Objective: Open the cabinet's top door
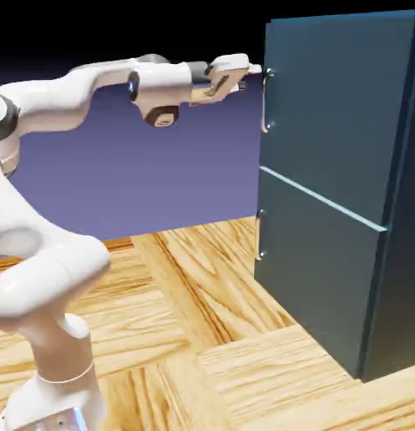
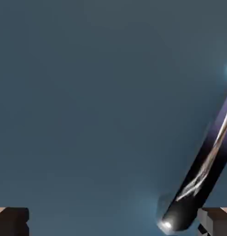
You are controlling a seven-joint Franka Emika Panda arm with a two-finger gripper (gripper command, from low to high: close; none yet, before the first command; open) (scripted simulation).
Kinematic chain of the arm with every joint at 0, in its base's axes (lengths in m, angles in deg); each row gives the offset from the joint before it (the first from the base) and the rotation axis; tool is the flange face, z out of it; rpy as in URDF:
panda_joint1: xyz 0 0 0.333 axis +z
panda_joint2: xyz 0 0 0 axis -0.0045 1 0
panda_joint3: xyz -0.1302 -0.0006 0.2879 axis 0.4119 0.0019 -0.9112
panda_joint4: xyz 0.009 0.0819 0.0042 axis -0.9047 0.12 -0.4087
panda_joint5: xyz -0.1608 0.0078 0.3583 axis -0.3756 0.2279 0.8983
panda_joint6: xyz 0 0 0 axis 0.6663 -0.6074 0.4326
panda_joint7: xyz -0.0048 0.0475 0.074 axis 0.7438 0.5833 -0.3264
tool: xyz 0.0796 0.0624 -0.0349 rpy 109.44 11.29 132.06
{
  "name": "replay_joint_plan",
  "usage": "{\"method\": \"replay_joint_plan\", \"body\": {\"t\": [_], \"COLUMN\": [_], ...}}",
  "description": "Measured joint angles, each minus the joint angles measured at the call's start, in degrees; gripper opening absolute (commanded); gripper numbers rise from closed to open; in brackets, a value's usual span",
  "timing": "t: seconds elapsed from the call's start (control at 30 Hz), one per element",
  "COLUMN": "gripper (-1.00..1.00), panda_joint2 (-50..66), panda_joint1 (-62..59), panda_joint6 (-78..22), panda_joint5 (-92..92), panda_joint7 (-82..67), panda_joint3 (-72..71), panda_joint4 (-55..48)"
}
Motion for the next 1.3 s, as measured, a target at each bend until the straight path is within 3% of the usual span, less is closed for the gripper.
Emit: {"method": "replay_joint_plan", "body": {"t": [0.13, 0.37, 0.4, 0.47, 1.03, 1.3], "gripper": [0.00, 0.00, -1.00, -1.00, -1.00, -1.00], "panda_joint2": [-1.76, -2.13, -2.13, -2.13, -33.48, -42.14], "panda_joint1": [-5.16, -15.78, -15.83, -15.83, 1.32, 7.46], "panda_joint6": [1.24, -0.84, -0.85, -0.85, -43.12, -62.28], "panda_joint5": [9.39, 8.68, 8.68, 8.68, 23.64, 23.17], "panda_joint7": [10.00, 12.14, 12.15, 12.15, 12.15, 8.90], "panda_joint3": [-6.59, -11.43, -11.45, -11.45, 13.93, 24.04], "panda_joint4": [-4.15, -11.55, -11.58, -11.58, 21.17, 36.52]}}
